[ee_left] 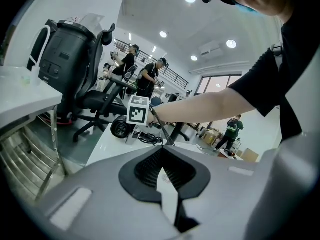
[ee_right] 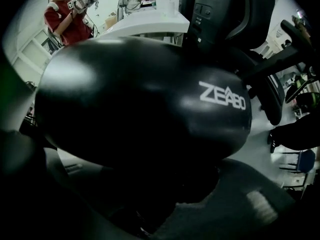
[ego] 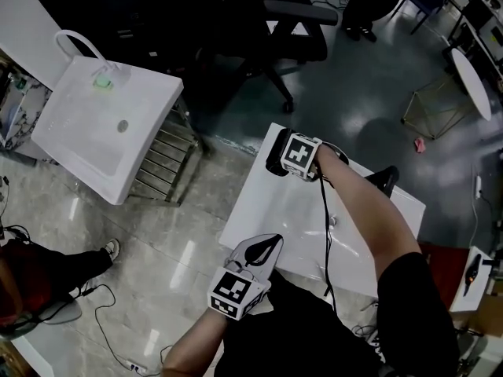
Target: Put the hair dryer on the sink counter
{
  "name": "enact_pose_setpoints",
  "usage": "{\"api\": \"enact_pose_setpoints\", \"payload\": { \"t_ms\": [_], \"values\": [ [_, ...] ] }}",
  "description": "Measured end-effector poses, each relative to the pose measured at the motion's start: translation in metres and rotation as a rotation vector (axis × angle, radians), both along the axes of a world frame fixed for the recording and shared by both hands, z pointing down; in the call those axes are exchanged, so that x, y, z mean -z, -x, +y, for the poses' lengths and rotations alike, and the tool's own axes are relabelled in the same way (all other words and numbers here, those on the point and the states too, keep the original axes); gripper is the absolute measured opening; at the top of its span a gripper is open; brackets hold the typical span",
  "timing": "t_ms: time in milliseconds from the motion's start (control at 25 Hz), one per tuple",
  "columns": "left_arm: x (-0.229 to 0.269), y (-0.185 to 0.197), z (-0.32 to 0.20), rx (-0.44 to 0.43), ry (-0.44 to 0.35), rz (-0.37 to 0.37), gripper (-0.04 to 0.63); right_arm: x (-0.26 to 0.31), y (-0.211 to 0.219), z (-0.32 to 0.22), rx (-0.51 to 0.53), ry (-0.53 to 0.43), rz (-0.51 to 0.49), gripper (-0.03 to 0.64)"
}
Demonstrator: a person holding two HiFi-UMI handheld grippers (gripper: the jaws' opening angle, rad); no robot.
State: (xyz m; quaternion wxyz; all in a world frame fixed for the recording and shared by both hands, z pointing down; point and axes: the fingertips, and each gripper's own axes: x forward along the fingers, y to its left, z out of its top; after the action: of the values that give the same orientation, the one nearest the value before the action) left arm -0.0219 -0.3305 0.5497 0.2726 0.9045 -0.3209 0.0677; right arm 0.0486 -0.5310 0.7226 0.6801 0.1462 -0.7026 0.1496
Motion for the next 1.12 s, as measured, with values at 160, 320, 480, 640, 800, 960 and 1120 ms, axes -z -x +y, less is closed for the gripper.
{"api": "enact_pose_setpoints", "payload": {
  "t_ms": [160, 320, 480, 640, 800, 960, 1120],
  "values": [
    [-0.003, 0.0, 0.003, -0.001, 0.01, -0.003, 0.003, -0.001, 0.0, 0.0, 0.02, 0.068, 0.03, 0.173],
    [-0.004, 0.003, 0.003, 0.007, 0.015, 0.001, 0.003, -0.002, -0.001, 0.0, 0.046, 0.094, 0.059, 0.176],
    [-0.007, 0.007, 0.004, 0.012, 0.023, 0.003, 0.003, -0.003, 0.0, -0.001, 0.033, 0.095, 0.066, 0.179],
    [-0.007, 0.007, 0.007, 0.017, 0.026, 0.008, 0.003, -0.004, 0.0, 0.0, 0.024, 0.091, 0.077, 0.183],
    [-0.008, 0.007, 0.009, 0.021, 0.027, 0.011, 0.003, -0.004, 0.0, 0.0, 0.016, 0.086, 0.081, 0.186],
    [-0.004, 0.008, 0.01, 0.037, 0.027, 0.01, 0.003, -0.004, -0.001, 0.0, 0.005, 0.08, 0.075, 0.189],
    [-0.003, 0.007, 0.014, 0.038, 0.029, 0.01, 0.003, -0.003, 0.0, 0.0, -0.02, 0.065, 0.042, 0.196]
  ]
}}
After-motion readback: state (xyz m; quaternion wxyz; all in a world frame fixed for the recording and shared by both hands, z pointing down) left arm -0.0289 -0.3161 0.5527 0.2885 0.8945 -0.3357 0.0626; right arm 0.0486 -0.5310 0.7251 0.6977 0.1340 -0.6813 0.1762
